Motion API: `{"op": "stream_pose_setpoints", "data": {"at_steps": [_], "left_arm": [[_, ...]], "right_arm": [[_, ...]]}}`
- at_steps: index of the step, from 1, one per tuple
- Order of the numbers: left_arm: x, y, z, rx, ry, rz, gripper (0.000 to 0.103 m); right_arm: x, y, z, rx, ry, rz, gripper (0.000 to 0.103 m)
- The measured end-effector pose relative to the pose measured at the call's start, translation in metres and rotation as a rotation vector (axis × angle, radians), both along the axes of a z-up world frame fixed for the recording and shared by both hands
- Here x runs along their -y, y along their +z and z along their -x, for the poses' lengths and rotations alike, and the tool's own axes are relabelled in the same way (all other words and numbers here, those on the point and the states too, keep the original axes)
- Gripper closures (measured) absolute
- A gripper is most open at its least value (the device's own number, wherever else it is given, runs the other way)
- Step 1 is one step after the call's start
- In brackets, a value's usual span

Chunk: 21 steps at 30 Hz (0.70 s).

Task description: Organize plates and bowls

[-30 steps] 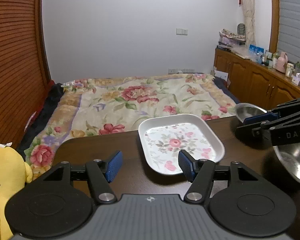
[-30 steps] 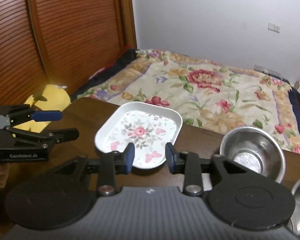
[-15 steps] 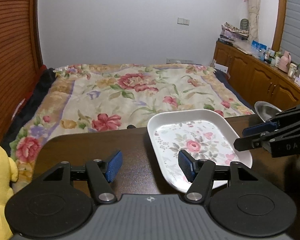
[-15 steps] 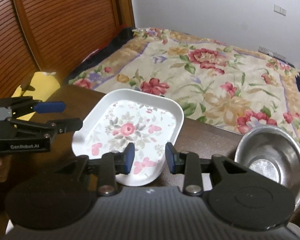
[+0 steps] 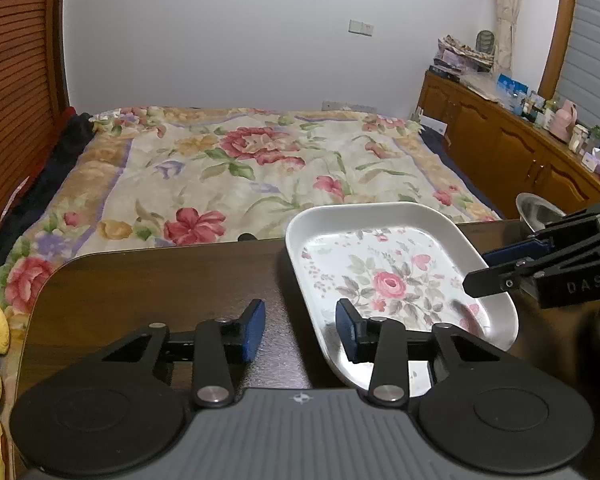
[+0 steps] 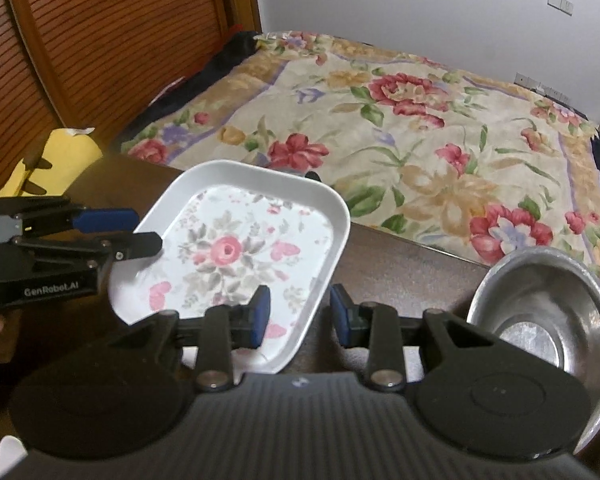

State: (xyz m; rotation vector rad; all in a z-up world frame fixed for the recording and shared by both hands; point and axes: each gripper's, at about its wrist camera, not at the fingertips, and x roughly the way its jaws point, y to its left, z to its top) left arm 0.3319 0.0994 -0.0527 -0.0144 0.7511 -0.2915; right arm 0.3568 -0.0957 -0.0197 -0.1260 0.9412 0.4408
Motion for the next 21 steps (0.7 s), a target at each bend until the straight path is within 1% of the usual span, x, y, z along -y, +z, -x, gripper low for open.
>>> {"op": "stream_pose_setpoints", "data": {"at_steps": [1, 2, 5, 6, 8, 9, 10, 16, 21], "left_arm": [[0.000, 0.000, 0.000, -0.003, -0.002, 0.000, 0.070], [0.001, -0.001, 0.000, -0.006, -0.005, 0.000, 0.073], [0.002, -0.002, 0.001, -0.005, -0.011, -0.002, 0.081], [0.002, -0.001, 0.001, -0.005, -0.012, -0.001, 0.082], [0.003, -0.001, 0.001, -0.008, -0.017, 0.005, 0.088], [0.003, -0.001, 0.001, -0.012, -0.021, 0.009, 0.090], [0.004, -0.001, 0.001, -0.016, -0.025, 0.015, 0.091], [0.005, 0.001, 0.007, -0.032, -0.021, 0.013, 0.092], [0.004, 0.010, 0.012, -0.025, -0.016, 0.005, 0.092]], "right_arm": [[0.000, 0.000, -0.001, -0.005, -0.001, 0.000, 0.074], [0.001, -0.001, -0.001, -0.010, 0.001, -0.002, 0.074], [0.002, -0.002, -0.003, -0.022, 0.006, -0.002, 0.081], [0.003, -0.003, -0.003, -0.027, 0.006, -0.003, 0.082], [0.006, -0.005, -0.005, -0.040, 0.004, -0.004, 0.084], [0.006, -0.007, -0.006, -0.046, 0.005, -0.008, 0.090], [0.008, -0.007, -0.007, -0.055, 0.007, -0.021, 0.091], [0.010, -0.005, -0.007, -0.071, 0.005, -0.034, 0.092], [0.015, 0.001, 0.001, -0.063, 0.013, -0.063, 0.092]]}}
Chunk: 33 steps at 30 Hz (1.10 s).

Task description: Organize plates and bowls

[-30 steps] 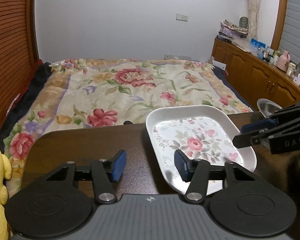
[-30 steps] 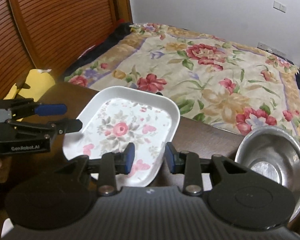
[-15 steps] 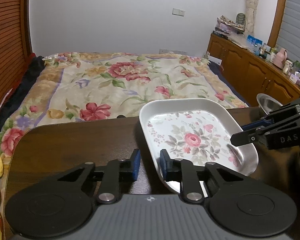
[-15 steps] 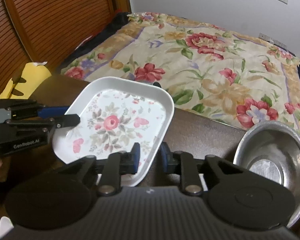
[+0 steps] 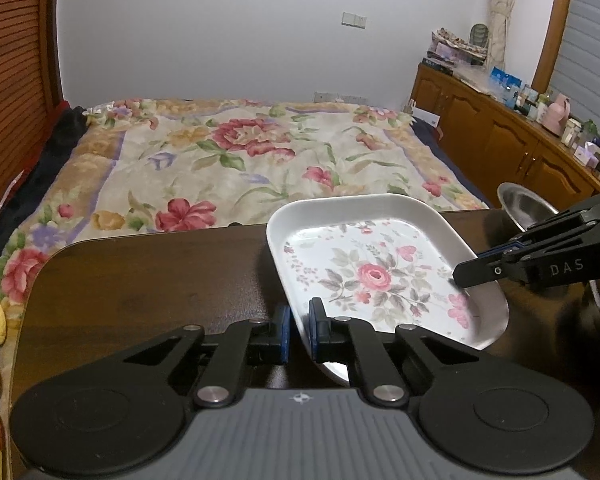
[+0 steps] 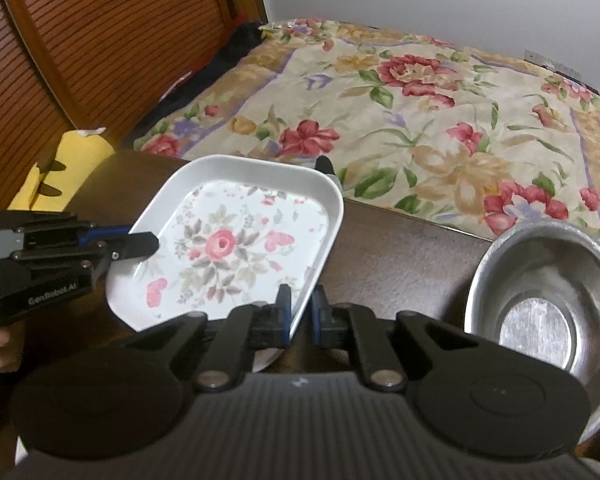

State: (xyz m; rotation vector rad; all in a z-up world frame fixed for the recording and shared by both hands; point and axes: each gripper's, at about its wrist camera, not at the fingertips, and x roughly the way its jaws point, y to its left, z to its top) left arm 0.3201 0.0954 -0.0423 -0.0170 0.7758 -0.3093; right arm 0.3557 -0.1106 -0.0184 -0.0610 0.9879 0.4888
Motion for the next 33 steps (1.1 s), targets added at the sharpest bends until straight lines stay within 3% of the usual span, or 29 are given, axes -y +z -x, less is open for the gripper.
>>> {"op": "stream_pose_setpoints", "data": {"at_steps": [33], "left_arm": [[0.014, 0.091, 0.112, 0.172, -0.026, -0.006, 0.091]], "right_arm": [[0.032, 0.078, 0.093, 0.164, 0.018, -0.048, 0.091]]}}
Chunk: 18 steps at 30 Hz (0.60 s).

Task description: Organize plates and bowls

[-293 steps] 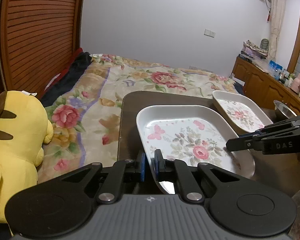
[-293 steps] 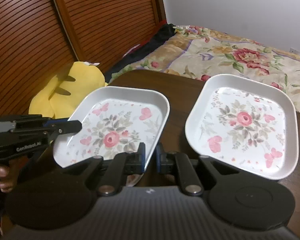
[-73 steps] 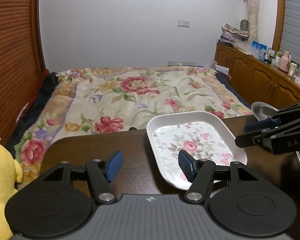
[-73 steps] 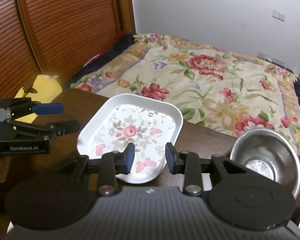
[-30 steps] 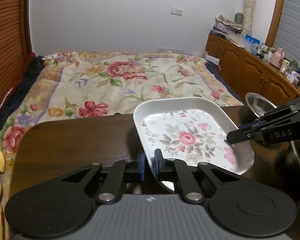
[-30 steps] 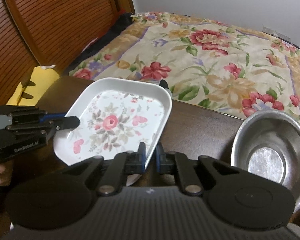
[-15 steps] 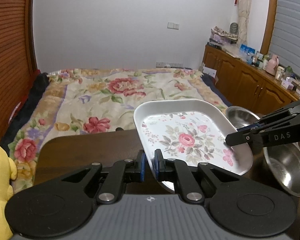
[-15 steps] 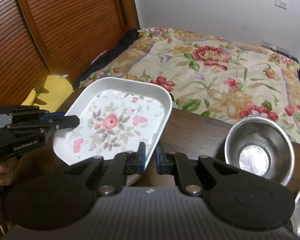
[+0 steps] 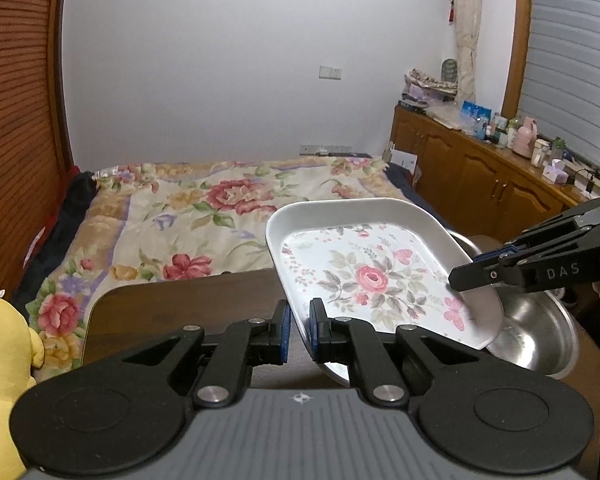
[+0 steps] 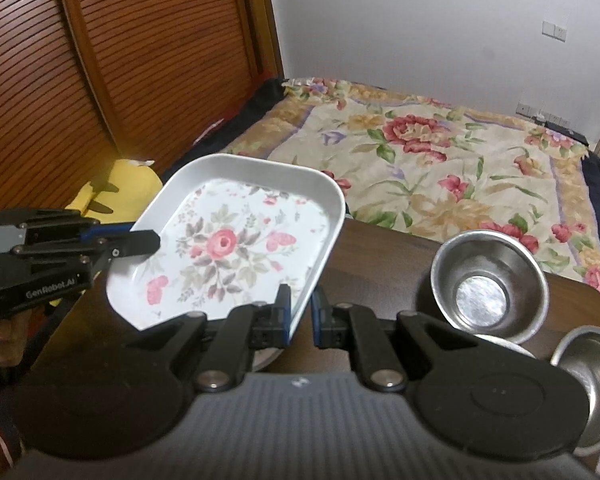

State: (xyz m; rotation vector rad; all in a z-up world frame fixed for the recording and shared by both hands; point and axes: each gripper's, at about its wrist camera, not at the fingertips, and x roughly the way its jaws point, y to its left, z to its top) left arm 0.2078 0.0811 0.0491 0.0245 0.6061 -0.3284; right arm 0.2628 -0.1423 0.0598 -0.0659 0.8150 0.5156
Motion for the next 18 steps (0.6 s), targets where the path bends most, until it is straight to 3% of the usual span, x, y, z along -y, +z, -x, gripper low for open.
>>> {"op": "stream_pose_setpoints", "data": {"at_steps": [18], "left_arm": [[0.014, 0.009, 0.065, 0.033, 0.007, -0.006, 0.091]], "right_arm": [[0.025, 0.007, 0.058, 0.037, 0.016, -0.031, 0.091]]}}
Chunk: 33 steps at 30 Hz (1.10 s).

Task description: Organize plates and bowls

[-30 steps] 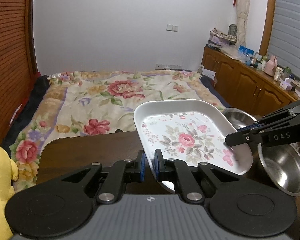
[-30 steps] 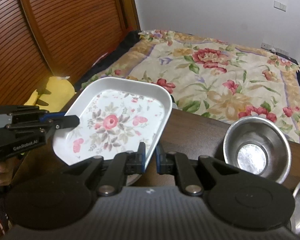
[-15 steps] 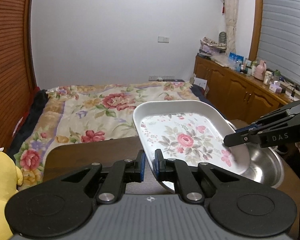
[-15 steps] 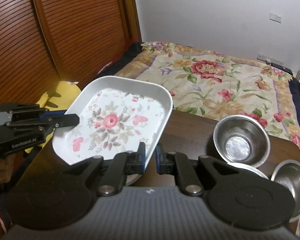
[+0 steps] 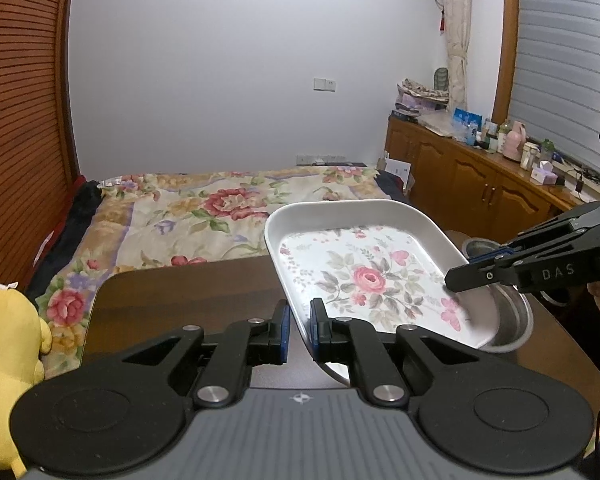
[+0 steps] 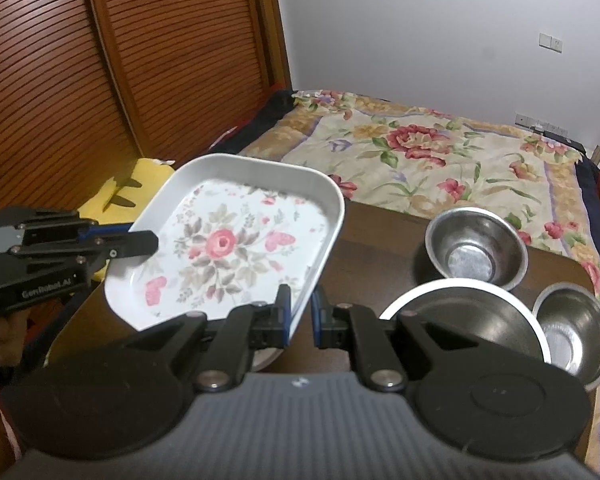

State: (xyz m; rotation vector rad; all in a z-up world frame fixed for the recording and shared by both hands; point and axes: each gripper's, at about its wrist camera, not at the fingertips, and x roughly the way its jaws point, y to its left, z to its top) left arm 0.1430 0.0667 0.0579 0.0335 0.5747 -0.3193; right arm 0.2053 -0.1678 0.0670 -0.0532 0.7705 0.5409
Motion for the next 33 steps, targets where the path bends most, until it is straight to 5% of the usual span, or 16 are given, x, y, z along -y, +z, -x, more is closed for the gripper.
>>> {"op": "stream_pose_setpoints", "data": {"at_steps": [33], "left_arm": [[-0.014, -0.043, 0.068, -0.117, 0.054, 0.034, 0.091]], "right_arm": [[0.003, -0.055, 0.057, -0.064, 0.010, -0.160, 0.091]]}}
